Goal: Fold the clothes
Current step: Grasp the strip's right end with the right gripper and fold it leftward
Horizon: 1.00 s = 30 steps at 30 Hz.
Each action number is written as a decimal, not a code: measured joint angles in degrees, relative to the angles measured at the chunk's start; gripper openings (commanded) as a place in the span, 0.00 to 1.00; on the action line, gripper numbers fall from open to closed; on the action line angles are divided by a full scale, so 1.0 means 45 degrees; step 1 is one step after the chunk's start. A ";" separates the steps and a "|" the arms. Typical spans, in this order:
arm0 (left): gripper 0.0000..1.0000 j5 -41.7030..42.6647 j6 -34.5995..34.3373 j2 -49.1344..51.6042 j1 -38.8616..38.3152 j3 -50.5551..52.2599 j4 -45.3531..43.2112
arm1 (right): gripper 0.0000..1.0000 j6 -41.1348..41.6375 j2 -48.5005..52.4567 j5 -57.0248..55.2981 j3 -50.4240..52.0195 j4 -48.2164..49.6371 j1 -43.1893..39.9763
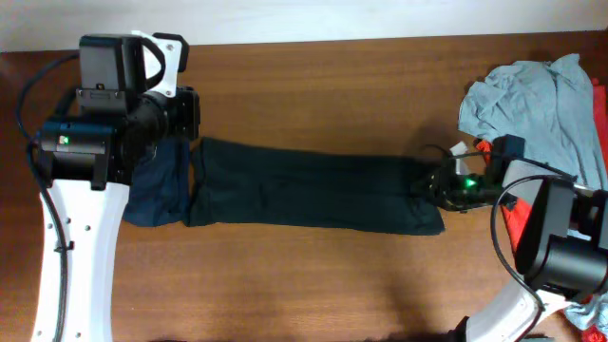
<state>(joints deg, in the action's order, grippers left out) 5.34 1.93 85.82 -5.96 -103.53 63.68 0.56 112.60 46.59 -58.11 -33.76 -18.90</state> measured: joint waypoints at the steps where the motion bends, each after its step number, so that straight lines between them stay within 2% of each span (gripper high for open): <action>1: 0.34 -0.0005 0.0000 0.0000 0.0000 0.0000 0.0092 | 0.11 0.0311 0.0005 -0.0330 0.0000 0.0000 0.0087; 5: 0.34 -0.0010 0.0000 0.0000 0.0000 0.0000 0.0500 | 0.04 0.1122 -0.0063 -0.1044 -0.0034 -0.0131 0.0126; 11: 0.34 -0.0015 0.0005 0.0000 0.0000 0.0000 0.0573 | 0.05 0.1933 -0.1209 -0.4167 -0.0160 -0.1637 -0.0155; 18: 0.34 -0.0010 0.0005 0.0000 0.0000 0.0000 0.0573 | 0.04 0.2710 -0.2419 -0.7839 -0.0160 -0.2084 -0.0330; 25: 0.34 -0.0010 0.0005 0.0000 0.0000 0.0000 0.0340 | 0.04 0.2871 -0.4172 -0.8417 -0.0165 -0.2200 -0.0194; 30: 0.38 -0.0015 0.0005 0.0000 0.0000 0.0000 0.0000 | 0.07 0.2866 -0.4847 -0.8568 -0.0549 -0.2545 0.0743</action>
<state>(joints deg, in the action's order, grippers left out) 5.28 1.96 85.82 -5.96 -103.53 63.68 13.45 90.78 8.03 -60.58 -45.21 -15.55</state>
